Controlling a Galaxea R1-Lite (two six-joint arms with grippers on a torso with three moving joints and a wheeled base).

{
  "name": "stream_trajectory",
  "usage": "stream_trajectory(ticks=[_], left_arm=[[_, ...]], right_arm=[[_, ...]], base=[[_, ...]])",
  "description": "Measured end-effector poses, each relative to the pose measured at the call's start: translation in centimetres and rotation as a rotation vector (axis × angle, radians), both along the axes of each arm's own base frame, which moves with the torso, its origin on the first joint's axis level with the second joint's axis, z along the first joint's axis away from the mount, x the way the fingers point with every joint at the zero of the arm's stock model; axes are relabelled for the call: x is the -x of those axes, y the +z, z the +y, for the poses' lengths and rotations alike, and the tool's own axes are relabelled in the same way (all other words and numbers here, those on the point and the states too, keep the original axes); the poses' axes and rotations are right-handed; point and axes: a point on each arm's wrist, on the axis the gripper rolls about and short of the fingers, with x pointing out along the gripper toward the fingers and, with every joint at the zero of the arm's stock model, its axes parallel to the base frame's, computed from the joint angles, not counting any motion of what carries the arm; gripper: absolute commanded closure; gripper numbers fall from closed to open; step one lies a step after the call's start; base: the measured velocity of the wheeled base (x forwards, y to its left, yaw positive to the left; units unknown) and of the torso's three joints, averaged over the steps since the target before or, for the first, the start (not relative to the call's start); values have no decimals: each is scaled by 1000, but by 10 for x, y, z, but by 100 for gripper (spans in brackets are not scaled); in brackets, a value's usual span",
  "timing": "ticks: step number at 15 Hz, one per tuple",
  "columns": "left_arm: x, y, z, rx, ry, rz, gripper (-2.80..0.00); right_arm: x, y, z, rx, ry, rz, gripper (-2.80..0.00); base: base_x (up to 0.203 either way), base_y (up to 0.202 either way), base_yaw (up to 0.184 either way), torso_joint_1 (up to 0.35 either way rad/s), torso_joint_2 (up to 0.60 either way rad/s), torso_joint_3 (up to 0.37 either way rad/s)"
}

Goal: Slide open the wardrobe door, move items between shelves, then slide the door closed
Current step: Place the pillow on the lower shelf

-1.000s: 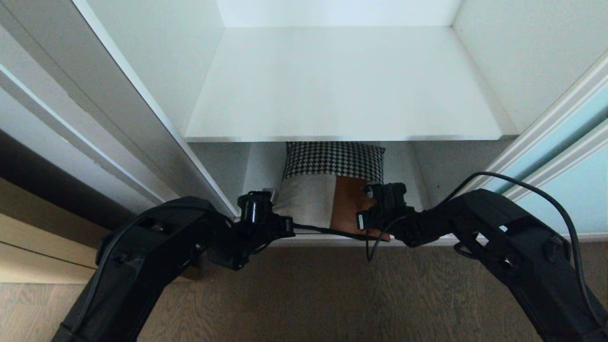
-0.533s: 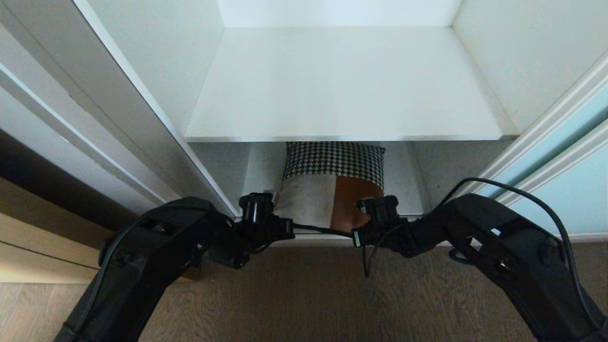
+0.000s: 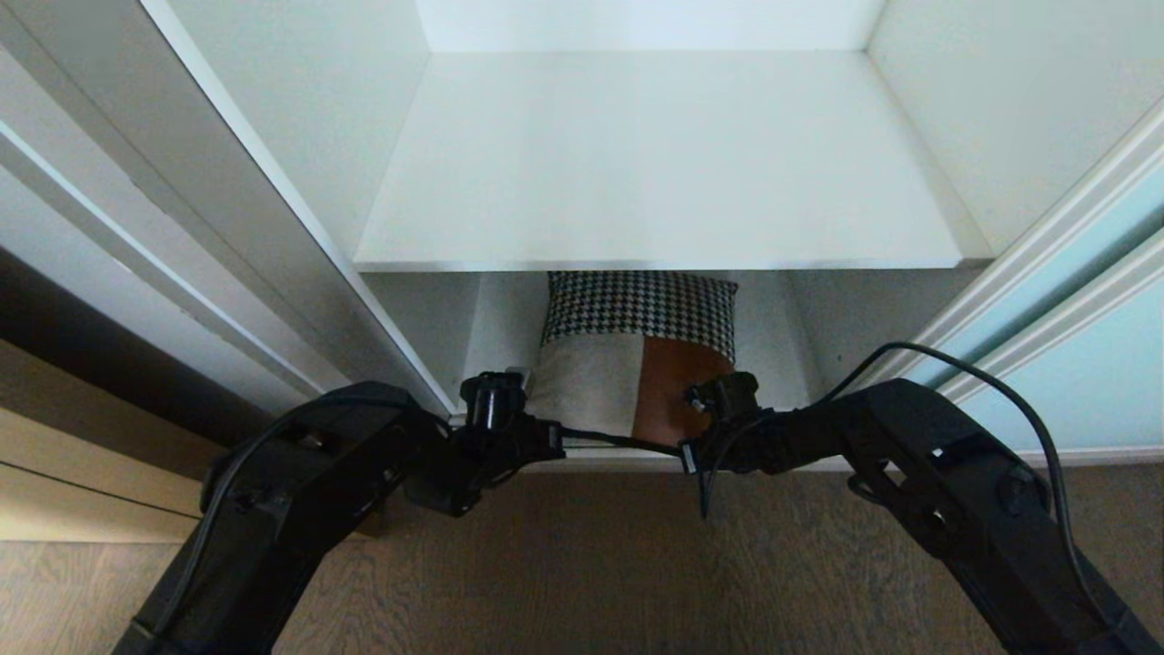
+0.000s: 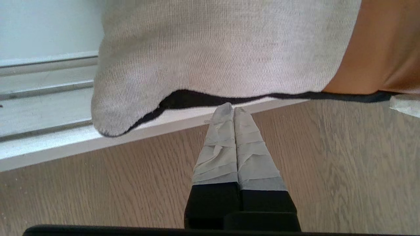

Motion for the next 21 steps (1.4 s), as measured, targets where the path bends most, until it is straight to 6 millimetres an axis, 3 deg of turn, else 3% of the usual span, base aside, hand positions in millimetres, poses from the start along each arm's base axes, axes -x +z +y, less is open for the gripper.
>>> stream_trajectory(ticks=[3, 6, 14, 21], left_arm=[[-2, -1, -1, 0, 5, -9, 0], [-3, -1, -1, -2, 16, -16, 0], [-5, 0, -1, 1, 29, -37, 0], [-3, -2, -1, 6, 28, -45, 0]], right_arm=[[-6, 0, -4, 16, -12, -64, 0], [-15, 0, -20, 132, -45, -146, 0], [-31, -15, -37, 397, -61, -386, 0], [-33, -6, -27, 436, -43, -541, 0]], base=[[0, 0, 0, 0, 0, 0], [0, 0, 0, 0, 0, 0], [0, 0, 0, 0, 0, 0], [0, 0, 0, 0, 0, 0]])
